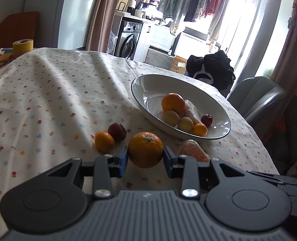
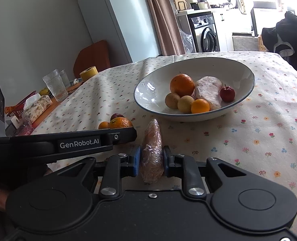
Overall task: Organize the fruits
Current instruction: 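Lift and carry the orange and bread roll over the bowl with both grippers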
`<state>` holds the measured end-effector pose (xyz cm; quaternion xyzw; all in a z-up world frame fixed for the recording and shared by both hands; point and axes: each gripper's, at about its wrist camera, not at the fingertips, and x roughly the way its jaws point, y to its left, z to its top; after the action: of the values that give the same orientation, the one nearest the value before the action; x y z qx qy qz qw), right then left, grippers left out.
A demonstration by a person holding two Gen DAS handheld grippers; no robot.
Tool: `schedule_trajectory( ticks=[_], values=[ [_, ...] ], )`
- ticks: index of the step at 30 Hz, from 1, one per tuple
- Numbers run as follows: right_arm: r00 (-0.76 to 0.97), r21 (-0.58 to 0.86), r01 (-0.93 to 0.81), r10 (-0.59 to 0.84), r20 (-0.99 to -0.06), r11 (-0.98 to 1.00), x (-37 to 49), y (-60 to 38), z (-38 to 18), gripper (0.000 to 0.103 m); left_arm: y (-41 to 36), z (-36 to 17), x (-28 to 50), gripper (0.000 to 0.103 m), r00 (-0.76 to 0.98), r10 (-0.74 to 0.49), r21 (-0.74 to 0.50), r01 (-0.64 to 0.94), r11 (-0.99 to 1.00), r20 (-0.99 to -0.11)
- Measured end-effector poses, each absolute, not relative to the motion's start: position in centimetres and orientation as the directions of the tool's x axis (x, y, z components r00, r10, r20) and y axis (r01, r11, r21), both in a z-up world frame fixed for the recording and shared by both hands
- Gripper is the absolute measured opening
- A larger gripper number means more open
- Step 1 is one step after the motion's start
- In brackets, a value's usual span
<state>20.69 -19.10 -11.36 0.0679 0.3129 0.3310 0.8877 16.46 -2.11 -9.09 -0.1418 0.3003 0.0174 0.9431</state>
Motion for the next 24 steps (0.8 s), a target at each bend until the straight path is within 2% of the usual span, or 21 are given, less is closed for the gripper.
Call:
schedule_trajectory(
  ticks=[24],
  values=[
    [0.671, 0.294, -0.525, 0.601, -0.434, 0.799, 19.2, -20.9, -7.3, 0.021, -1.8, -4.4, 13.8, 0.036, 0.88, -0.066, -0.261, -0.067, 0.963, -0.471]
  ],
)
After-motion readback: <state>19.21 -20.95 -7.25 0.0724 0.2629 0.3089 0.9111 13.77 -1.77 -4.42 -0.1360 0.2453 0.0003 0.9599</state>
